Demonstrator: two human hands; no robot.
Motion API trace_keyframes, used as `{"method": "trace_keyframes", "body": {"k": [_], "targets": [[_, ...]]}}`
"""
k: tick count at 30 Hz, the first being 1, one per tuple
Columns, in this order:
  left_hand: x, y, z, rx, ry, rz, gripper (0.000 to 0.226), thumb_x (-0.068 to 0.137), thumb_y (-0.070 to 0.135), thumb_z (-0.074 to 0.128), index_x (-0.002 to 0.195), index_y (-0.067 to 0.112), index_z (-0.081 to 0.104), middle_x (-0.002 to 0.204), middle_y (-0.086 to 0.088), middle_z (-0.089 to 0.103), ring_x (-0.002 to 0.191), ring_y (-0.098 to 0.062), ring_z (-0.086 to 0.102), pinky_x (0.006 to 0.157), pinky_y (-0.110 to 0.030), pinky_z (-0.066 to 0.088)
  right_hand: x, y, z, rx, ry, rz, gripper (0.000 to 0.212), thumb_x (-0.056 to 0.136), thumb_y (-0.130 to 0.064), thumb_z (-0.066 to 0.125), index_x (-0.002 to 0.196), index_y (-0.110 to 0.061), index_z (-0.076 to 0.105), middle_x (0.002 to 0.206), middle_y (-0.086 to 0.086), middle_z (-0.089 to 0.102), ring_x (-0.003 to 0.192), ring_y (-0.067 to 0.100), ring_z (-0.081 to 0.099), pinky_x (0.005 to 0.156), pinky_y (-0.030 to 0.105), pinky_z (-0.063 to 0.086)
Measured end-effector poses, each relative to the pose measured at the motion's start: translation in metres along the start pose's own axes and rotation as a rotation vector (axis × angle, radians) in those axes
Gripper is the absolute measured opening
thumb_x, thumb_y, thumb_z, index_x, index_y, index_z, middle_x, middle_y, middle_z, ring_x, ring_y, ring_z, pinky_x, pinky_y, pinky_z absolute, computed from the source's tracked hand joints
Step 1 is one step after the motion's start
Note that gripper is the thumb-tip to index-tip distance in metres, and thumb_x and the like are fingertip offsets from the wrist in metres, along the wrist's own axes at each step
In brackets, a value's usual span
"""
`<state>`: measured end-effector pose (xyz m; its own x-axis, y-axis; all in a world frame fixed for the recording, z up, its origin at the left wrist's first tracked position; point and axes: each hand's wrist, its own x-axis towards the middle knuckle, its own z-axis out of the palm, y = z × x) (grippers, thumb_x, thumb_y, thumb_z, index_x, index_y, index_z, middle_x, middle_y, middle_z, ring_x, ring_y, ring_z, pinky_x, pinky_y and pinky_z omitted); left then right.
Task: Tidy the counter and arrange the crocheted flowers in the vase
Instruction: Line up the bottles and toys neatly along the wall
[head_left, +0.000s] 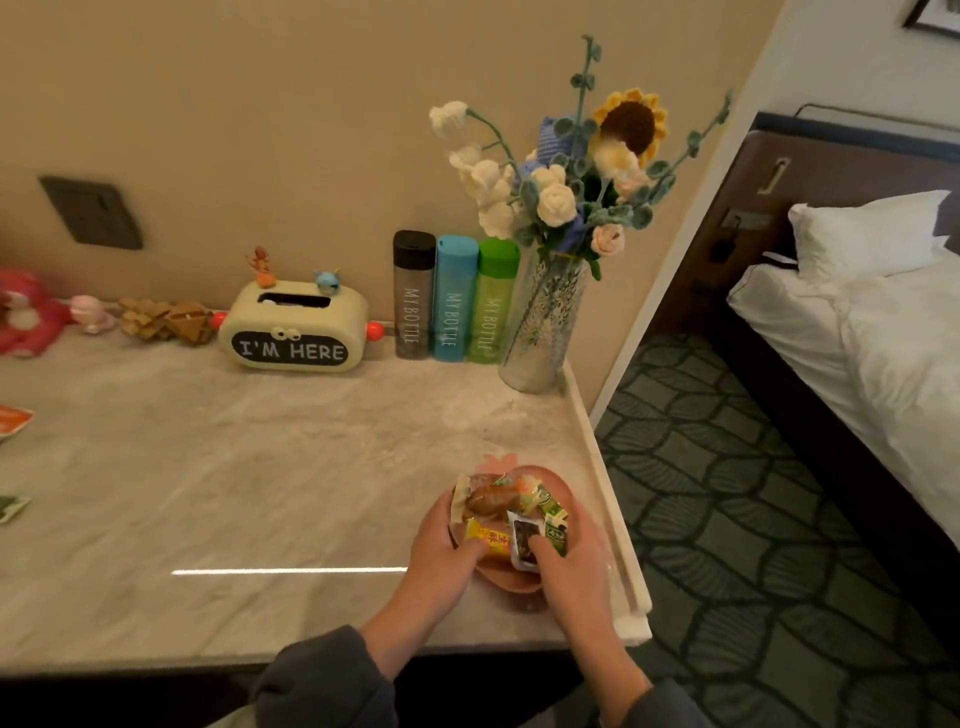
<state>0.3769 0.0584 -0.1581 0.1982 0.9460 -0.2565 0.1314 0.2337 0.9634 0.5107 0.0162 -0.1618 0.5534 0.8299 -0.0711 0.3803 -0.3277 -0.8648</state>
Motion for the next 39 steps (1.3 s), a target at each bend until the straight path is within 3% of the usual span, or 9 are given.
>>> {"method": "trace_keyframes", "body": {"k": [2,5,9,13,18,26,32,35,39], "targets": [[0.001,0.001,-0.012,-0.029,0.055,0.002,0.054,0.078,-0.009,0.059,0.116,0.03,0.056,0.109,0.005,0.067,0.101,-0.011,0.064,0.091,-0.032,0.052,0.002,-0.006,0.01,0.035,-0.057,-0.03,0.055,0.081,-0.004,0.062,0.132,-0.019,0.051,0.122,-0.003,0.058,0.113,0.015,0.055,0.102,0.037,0.046],[0.003,0.001,-0.038,-0.062,0.173,0.012,0.056,0.077,-0.01,0.059,0.099,0.04,0.052,0.1,0.013,0.065,0.095,-0.007,0.063,0.089,-0.031,0.05,0.001,-0.02,0.033,0.09,-0.103,-0.042,0.053,0.08,0.001,0.064,0.124,-0.023,0.05,0.116,-0.009,0.051,0.114,0.014,0.052,0.104,0.035,0.044],[0.001,-0.001,-0.081,-0.091,0.294,-0.008,0.055,0.077,-0.009,0.06,0.113,0.033,0.051,0.106,0.006,0.064,0.101,-0.016,0.063,0.096,-0.038,0.049,-0.003,-0.045,0.072,0.154,-0.217,-0.091,0.05,0.077,0.005,0.062,0.101,-0.038,0.051,0.109,-0.016,0.056,0.11,0.013,0.059,0.095,0.031,0.051],[-0.002,-0.002,-0.132,-0.115,0.386,-0.063,0.069,0.071,0.01,0.065,0.136,0.018,0.044,0.122,-0.006,0.06,0.111,-0.023,0.06,0.101,-0.045,0.045,-0.011,-0.07,0.115,0.155,-0.357,-0.11,0.052,0.077,0.001,0.061,0.118,-0.028,0.051,0.122,0.004,0.058,0.113,0.021,0.059,0.098,0.045,0.05],[-0.005,-0.008,-0.202,-0.13,0.49,-0.112,0.064,0.082,-0.001,0.059,0.14,0.018,0.041,0.125,-0.009,0.057,0.112,-0.025,0.058,0.102,-0.045,0.045,-0.029,-0.106,0.174,0.09,-0.444,-0.162,0.052,0.078,-0.002,0.063,0.125,-0.022,0.051,0.117,-0.003,0.054,0.111,0.016,0.056,0.099,0.042,0.05],[0.0,-0.016,-0.309,-0.113,0.554,-0.123,0.053,0.085,0.002,0.059,0.133,0.021,0.047,0.109,0.003,0.06,0.096,-0.012,0.062,0.089,-0.031,0.052,-0.057,-0.155,0.26,0.073,-0.552,-0.2,0.048,0.08,-0.003,0.062,0.122,-0.023,0.05,0.121,0.0,0.055,0.112,0.018,0.057,0.098,0.043,0.05],[0.016,-0.028,-0.37,-0.034,0.544,-0.13,0.048,0.088,0.006,0.058,0.131,0.025,0.048,0.091,0.02,0.047,0.078,0.005,0.052,0.06,-0.008,0.046,-0.068,-0.177,0.309,0.067,-0.565,-0.162,0.053,0.083,-0.005,0.061,0.132,-0.018,0.048,0.128,0.005,0.054,0.115,0.02,0.057,0.099,0.044,0.05],[0.026,-0.032,-0.395,-0.025,0.518,-0.125,0.048,0.089,0.008,0.058,0.132,0.026,0.046,0.102,0.018,0.052,0.082,0.004,0.053,0.052,-0.002,0.042,-0.071,-0.187,0.329,0.082,-0.553,-0.151,0.051,0.083,-0.003,0.06,0.129,-0.02,0.049,0.126,0.003,0.055,0.113,0.019,0.057,0.099,0.043,0.05],[0.04,-0.038,-0.421,-0.012,0.469,-0.092,0.049,0.088,0.01,0.06,0.132,0.026,0.046,0.12,0.009,0.056,0.097,-0.002,0.056,0.064,-0.009,0.047,-0.072,-0.197,0.351,0.081,-0.516,-0.154,0.046,0.083,-0.005,0.06,0.122,-0.028,0.048,0.122,0.0,0.053,0.11,0.016,0.056,0.097,0.039,0.05]]}}
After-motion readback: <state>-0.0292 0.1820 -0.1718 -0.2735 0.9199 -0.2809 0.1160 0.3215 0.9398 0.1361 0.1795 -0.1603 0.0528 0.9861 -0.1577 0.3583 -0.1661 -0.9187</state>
